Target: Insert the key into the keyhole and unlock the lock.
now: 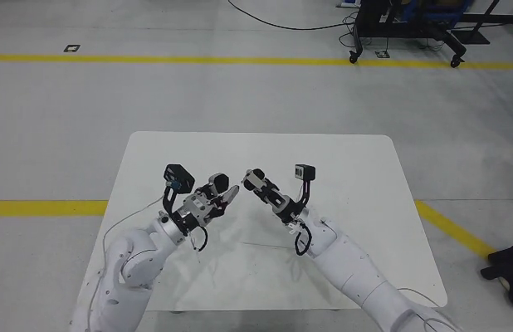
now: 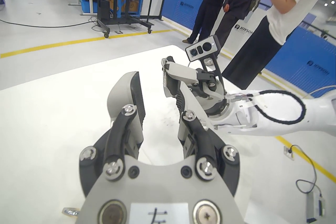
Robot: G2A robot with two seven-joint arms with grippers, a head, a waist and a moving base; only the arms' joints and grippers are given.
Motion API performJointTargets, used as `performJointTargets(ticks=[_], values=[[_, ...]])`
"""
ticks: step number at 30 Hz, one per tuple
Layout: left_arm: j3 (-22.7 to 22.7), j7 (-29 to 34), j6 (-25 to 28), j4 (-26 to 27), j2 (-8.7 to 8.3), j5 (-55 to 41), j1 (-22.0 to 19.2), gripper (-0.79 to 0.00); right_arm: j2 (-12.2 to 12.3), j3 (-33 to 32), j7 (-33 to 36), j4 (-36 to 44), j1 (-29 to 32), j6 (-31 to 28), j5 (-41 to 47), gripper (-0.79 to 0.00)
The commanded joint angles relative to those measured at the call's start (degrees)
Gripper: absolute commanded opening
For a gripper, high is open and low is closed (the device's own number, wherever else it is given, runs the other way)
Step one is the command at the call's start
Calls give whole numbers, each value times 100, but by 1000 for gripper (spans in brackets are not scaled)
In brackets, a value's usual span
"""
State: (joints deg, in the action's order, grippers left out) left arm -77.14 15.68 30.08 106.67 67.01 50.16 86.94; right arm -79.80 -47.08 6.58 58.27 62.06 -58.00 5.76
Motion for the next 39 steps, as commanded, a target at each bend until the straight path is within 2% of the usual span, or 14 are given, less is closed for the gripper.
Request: performJointTargets(ticks=[1,8,20,39], values=[[64,-107,-46,12,4,172,15,-505,-8,-15,27,3,4,0,16,-785],[149,-294,-172,10,-7,770,34,-477,-37,-70,143,40,58,0,70,-785],[224,-593,-316,-14,-23,1370,0,-514,-70,-189,273,104,169,0,66,-785],[175,-760,-427,-101,-46,1450,-26,-533,-133,-303,472,156,185,0,40,-785]])
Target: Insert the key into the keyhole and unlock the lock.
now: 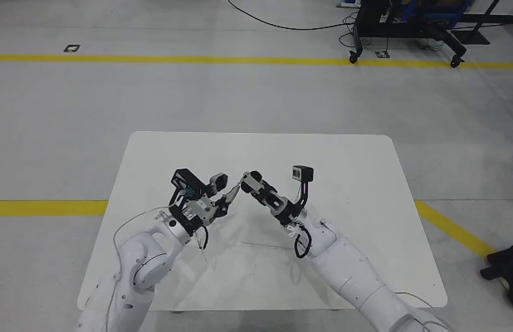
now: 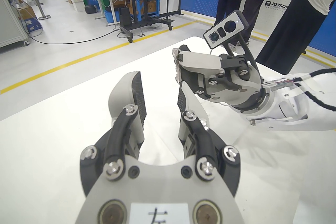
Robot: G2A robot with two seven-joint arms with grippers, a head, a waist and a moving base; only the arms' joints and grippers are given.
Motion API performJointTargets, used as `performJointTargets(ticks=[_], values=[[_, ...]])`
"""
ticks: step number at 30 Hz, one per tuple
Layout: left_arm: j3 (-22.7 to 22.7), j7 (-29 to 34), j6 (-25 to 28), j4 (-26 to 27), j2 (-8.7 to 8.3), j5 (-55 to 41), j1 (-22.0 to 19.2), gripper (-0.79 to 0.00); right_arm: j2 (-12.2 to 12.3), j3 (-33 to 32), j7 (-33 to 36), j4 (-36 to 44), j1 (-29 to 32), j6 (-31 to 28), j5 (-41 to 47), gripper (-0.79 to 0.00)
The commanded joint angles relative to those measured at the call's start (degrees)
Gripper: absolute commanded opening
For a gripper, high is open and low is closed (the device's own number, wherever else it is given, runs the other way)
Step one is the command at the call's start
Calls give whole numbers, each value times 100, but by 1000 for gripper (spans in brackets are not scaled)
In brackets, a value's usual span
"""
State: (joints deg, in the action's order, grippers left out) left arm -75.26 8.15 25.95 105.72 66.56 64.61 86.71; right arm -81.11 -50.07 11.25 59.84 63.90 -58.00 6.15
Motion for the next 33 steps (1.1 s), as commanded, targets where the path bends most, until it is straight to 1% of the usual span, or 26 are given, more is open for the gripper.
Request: performJointTargets(ticks=[1,5,8,10,12,13,14,15,18,21,24,27,28,30,32,33], values=[[-31,-21,-37,-16,-3,-3,-5,-536,-7,-6,21,1,2,0,3,-785],[-89,-66,-62,-14,-8,-77,-11,-536,-16,-27,55,15,-6,2,-5,-785],[-151,-168,-106,-31,1,-460,14,-539,-23,-54,68,25,-13,0,-28,-785],[-249,-242,-170,-71,18,-1120,24,-539,-26,-81,58,48,-12,0,-52,-785],[-374,-191,-225,-106,37,-2107,28,-523,-28,-110,40,85,4,0,-77,-785],[-435,-63,-218,-124,40,-2623,25,-514,-29,-120,38,94,14,0,-89,-785],[-465,190,-209,-160,43,-3300,39,-502,-31,-129,40,102,20,0,-103,-785],[-506,569,-203,-166,35,-3922,17,-471,-33,-137,42,111,26,0,-110,-785],[-650,1938,-285,-219,-11,-5939,-76,-422,-40,-149,65,107,29,0,-110,-785],[-836,2950,-424,-425,-56,-7452,-224,-422,-52,-152,90,92,19,0,-92,-785],[-856,3888,-521,-586,-102,-8102,-305,-422,-68,-145,113,61,10,0,-39,-785],[-842,4552,-554,-764,-123,-8830,-376,-431,-87,-131,150,-5,-17,0,23,-785],[-849,4695,-552,-838,-131,-8918,-406,-431,-94,-124,165,-15,-27,0,47,-785],[-830,4779,-516,-944,-145,-8740,-465,-443,-108,-110,195,-38,-43,0,95,-785],[-767,4654,-490,-995,-139,-8652,-515,-449,-121,-100,225,-63,-65,0,124,-785],[-732,4582,-475,-998,-138,-8529,-537,-483,-127,-94,240,-73,-72,0,139,-785]])
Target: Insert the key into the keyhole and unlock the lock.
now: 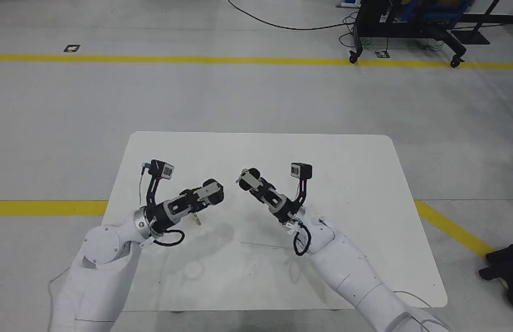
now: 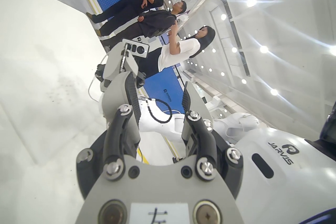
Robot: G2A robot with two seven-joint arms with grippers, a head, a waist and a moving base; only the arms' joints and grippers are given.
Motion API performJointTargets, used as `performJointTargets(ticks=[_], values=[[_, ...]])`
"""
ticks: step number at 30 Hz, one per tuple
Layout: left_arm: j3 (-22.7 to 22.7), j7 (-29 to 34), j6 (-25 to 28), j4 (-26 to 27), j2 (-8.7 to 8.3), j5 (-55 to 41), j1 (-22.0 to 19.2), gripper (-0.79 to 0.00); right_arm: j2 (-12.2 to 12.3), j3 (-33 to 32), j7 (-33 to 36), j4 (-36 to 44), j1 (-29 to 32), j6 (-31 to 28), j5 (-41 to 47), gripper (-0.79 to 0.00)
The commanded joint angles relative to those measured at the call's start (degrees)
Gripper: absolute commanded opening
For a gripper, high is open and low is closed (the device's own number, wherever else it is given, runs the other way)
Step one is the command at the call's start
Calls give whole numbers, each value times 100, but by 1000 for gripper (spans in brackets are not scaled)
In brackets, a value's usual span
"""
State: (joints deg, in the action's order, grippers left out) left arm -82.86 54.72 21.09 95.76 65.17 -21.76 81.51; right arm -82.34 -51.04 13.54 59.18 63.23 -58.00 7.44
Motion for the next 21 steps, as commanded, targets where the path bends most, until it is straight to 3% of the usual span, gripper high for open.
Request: performJointTargets(ticks=[1,6,16,21], values=[[67,-162,29,2,4,254,-39,-511,-10,5,24,-16,-15,0,23,-785],[278,-647,14,6,20,941,-122,-573,-37,10,76,-63,-45,0,76,-785],[598,-881,-53,-78,41,1255,-340,-594,-95,23,129,-183,-110,0,96,-785],[681,-1014,-103,-126,45,1377,-424,-686,-113,-6,131,-210,-128,0,77,-785]])
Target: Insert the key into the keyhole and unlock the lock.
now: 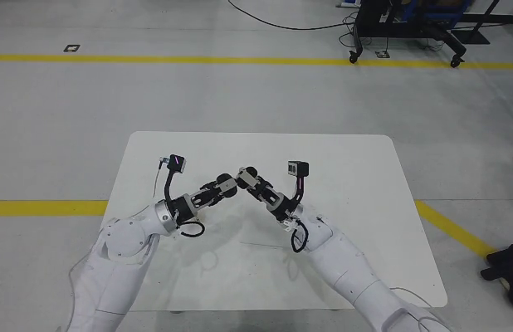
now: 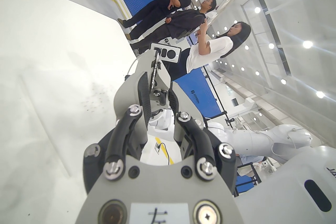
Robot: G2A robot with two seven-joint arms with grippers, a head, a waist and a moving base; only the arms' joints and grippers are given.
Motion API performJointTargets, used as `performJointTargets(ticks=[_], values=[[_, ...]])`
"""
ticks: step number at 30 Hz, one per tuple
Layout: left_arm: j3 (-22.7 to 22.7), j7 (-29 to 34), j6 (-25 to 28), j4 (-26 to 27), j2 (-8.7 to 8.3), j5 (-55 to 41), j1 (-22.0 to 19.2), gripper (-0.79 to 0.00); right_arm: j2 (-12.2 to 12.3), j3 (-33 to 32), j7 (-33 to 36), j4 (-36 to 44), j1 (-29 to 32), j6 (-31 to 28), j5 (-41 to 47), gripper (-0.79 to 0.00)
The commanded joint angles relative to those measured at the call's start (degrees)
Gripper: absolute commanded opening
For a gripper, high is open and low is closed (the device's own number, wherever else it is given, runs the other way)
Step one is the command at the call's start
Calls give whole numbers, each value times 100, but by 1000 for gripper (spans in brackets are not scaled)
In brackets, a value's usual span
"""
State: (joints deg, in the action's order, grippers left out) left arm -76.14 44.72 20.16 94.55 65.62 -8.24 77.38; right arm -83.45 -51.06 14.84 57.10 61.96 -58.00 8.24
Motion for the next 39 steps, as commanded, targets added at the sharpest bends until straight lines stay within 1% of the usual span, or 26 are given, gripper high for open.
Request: performJointTargets(ticks=[1,2,3,8,13,22,31,37,38,39], values=[[20,-29,-20,-11,-1,48,-22,-727,-5,-9,4,-8,-2,0,-3,-785],[26,-48,-34,-17,-3,77,-33,-770,-8,-15,9,-17,-5,0,-3,-785],[27,-78,-45,-22,-4,105,-45,-785,-11,-20,12,-34,-7,0,-2,-785],[6,-295,-180,-53,-13,322,-85,-785,-30,-30,51,-68,-22,0,21,-785],[12,-415,-230,-74,-14,342,-118,-785,-49,-40,98,-107,-44,0,48,-785],[15,-302,-32,-168,-24,63,-138,-785,-77,-62,179,-139,-72,0,51,-785],[13,-313,129,-207,-39,40,-113,-785,-104,-45,340,-72,-64,0,179,-785],[-1,-355,136,-199,-51,76,-99,-785,-112,-73,373,-66,-56,0,161,-785],[-3,-362,153,-191,-52,74,-93,-785,-114,-77,376,-63,-52,0,159,-757],[-7,-365,180,-186,-54,49,-84,-785,-116,-80,378,-59,-47,0,156,-696]])
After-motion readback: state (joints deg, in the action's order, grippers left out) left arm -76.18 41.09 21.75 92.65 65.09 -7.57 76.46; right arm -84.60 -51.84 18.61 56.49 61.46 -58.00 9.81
